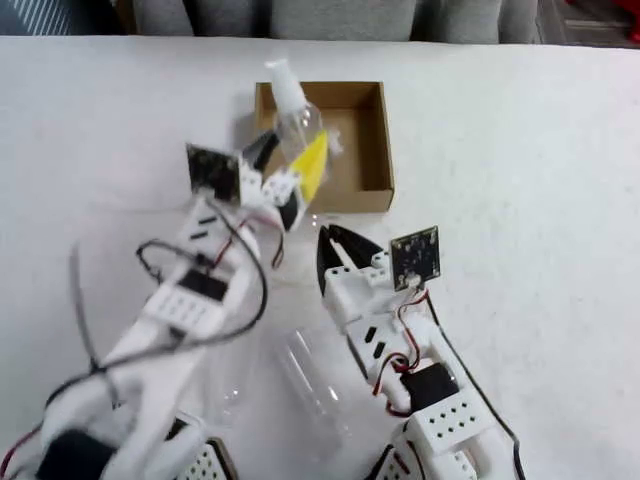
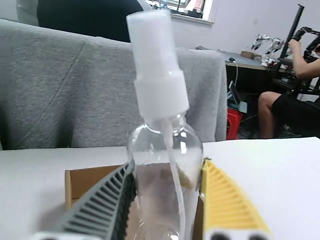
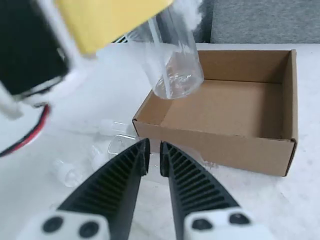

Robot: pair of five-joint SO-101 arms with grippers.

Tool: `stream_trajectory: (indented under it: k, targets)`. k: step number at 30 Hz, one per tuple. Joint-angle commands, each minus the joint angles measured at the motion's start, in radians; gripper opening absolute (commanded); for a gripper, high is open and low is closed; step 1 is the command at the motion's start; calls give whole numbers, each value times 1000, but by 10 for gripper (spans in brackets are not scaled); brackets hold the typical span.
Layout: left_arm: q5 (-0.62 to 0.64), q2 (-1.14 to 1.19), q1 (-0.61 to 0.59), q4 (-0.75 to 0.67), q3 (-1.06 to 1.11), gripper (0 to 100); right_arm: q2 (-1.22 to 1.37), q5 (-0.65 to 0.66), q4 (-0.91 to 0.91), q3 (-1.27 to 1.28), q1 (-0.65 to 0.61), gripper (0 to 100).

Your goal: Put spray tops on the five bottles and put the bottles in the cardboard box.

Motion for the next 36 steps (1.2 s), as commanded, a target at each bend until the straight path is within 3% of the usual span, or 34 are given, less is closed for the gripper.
stream_trajectory:
  k: [1,5,10,13,36]
  targets:
    - [12,309,-77,-192,-232,41,-13,15,-18,-9,5,15]
    - [11,516,-107,-299,-368,39,-13,17,-18,-12,59,15]
    - [-44,670,-107,-305,-471,39,-13,17,-18,-31,166,15]
    - [-110,736,-117,-305,-528,39,-13,17,-16,-31,166,15]
    - [-106,1113,-176,-302,-907,38,-12,15,-16,-31,165,15]
